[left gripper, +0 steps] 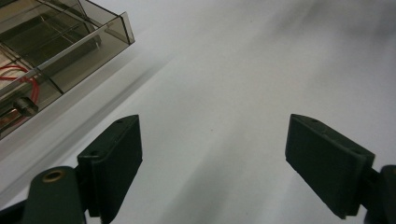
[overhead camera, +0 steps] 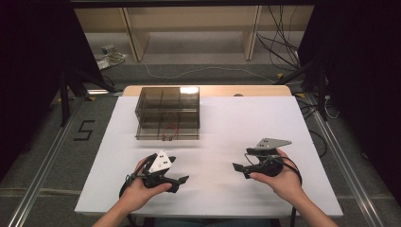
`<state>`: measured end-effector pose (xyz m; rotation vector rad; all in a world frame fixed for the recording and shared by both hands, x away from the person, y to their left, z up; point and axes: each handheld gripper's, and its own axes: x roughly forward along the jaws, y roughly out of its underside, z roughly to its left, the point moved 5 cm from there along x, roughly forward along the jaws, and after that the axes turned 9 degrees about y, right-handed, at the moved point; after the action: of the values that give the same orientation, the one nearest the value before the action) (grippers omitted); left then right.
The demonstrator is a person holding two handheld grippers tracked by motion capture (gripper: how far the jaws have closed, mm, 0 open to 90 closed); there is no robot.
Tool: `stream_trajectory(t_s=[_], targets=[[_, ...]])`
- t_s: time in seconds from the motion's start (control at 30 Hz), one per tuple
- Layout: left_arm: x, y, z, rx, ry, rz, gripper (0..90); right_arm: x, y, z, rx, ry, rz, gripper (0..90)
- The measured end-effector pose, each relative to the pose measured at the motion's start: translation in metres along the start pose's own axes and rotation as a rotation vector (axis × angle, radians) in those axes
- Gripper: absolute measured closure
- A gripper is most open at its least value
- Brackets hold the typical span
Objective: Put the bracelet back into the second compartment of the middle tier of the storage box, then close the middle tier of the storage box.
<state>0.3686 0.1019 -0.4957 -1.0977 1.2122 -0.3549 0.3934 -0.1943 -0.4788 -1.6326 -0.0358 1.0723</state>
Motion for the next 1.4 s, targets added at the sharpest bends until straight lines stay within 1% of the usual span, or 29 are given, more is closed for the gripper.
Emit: stream_trajectory(t_s=[0.2, 0.33, 0.5, 0.6, 0.7, 0.97, 1.13, 1.23, 1.33, 1.4], targets=[[-0.001, 0.000, 0.001, 0.000, -0.005, 0.000, 18.8, -0.009, 0.011, -0.001, 0.000, 0.011, 0.007, 17.0], [-0.001, 0.000, 0.001, 0.000, -0.005, 0.001, 18.8, -0.016, 0.017, -0.002, 0.011, 0.011, 0.006, 16.9], [-0.001, 0.000, 0.002, -0.004, -0.011, -0.005, 18.8, -0.023, 0.027, -0.002, 0.014, 0.022, 0.022, 16.9], [-0.001, 0.001, 0.002, -0.007, -0.013, -0.006, 18.8, -0.028, 0.030, -0.003, 0.020, 0.027, 0.017, 16.8], [-0.002, 0.001, 0.004, -0.007, -0.016, -0.005, 18.8, -0.031, 0.032, -0.003, 0.015, 0.035, 0.015, 16.7], [-0.002, 0.001, 0.004, -0.008, -0.014, -0.010, 18.9, -0.030, 0.034, -0.004, 0.007, 0.034, 0.019, 16.7], [-0.003, 0.001, 0.004, -0.011, -0.015, -0.013, 19.5, -0.030, 0.033, -0.004, 0.011, 0.034, 0.014, 16.7], [-0.003, 0.001, 0.006, -0.011, -0.020, -0.013, 19.7, -0.029, 0.034, -0.004, 0.015, 0.034, 0.021, 16.7], [-0.004, 0.001, 0.007, -0.010, -0.028, -0.017, 20.6, -0.029, 0.033, -0.004, 0.012, 0.034, 0.016, 16.7], [-0.004, 0.001, 0.008, -0.015, -0.027, -0.020, 22.9, -0.029, 0.033, -0.004, 0.013, 0.036, 0.017, 16.7]])
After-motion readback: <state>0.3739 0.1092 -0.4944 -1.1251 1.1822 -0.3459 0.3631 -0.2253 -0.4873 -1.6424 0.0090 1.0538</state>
